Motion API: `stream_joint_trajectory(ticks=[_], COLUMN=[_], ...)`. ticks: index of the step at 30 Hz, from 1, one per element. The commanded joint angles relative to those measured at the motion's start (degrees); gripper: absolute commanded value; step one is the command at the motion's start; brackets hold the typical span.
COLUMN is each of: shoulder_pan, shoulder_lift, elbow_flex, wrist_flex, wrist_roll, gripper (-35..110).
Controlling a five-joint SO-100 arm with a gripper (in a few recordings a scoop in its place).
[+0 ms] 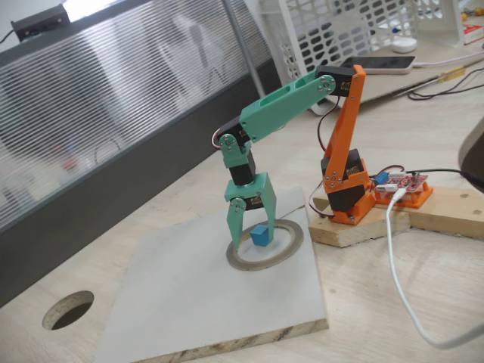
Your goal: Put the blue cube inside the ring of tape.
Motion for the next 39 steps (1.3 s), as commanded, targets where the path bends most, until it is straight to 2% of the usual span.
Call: stream_joint_trajectory(ticks=[1, 20, 31, 34, 39], shoulder_pan=[-0.53, -0.53, -0.53, -0.44, -0.44], shoulder_lift=[1.58, 1.85, 5.10, 5.19, 5.54], elbow_flex=[0.26, -0.62, -19.95, -22.06, -26.46], wrist_flex=[0.44, 0.62, 1.14, 6.24, 20.39], wrist_roll=[0.26, 0.26, 0.35, 0.44, 0.26], gripper=[44, 44, 44, 44, 44])
